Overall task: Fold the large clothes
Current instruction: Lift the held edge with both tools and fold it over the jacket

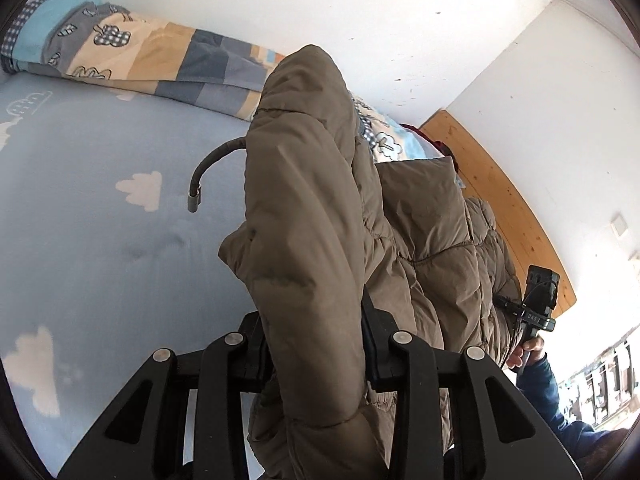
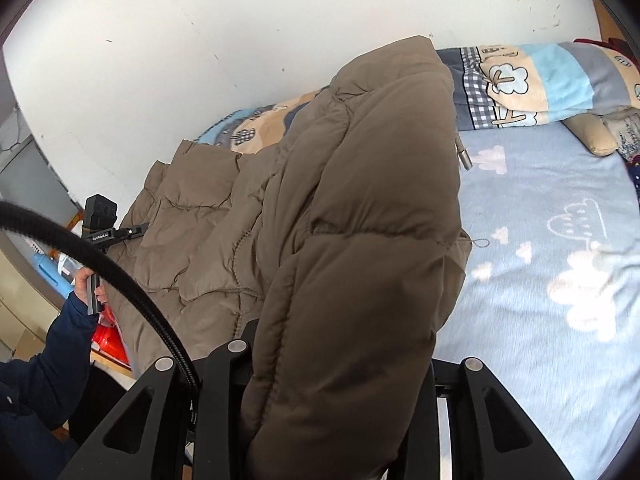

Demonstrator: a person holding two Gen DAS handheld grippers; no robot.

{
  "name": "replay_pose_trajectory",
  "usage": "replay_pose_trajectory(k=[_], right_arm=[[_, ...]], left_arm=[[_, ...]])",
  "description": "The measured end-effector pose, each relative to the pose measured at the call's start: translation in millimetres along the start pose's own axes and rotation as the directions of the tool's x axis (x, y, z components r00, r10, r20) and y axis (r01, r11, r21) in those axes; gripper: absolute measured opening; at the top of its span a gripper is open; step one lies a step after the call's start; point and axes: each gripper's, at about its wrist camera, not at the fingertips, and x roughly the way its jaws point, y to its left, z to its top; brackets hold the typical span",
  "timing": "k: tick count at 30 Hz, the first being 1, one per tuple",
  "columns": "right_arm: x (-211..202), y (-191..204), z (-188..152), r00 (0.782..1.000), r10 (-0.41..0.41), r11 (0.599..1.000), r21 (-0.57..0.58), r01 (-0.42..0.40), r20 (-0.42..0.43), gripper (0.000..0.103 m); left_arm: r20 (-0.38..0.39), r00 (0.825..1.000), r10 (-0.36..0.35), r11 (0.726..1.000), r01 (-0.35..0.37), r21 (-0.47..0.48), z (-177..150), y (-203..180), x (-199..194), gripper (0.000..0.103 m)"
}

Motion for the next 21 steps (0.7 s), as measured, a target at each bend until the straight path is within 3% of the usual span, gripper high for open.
replay_pose_trajectory(k=[9,13,21], right_arm=[[-40.1,30.9,-54.1,1.000,-0.014,1.000,-0.007,0.014,0.007,0.036],[-36.3,27.9,-69.3,0.999,-0.029,1.000,0.001,0.029,-0.015,0.036],[-10.9,7.3,-71.0,0.993,-0.088,0.996,0.010,0.089,-0.078,0.036]], left_arm=[[-0.015,1.000,-0.008,1.000,0.008,-0.026,-65.4,-14.7,-31.6,0.033],[-0.049,0.999,-0.002,0.999,0.000,-0.042,-79.5,-6.1,-20.8,0.033],[-0.109,0.993,0.036,0.995,-0.046,-0.088,-77.7,21.4,23.7,0.033]])
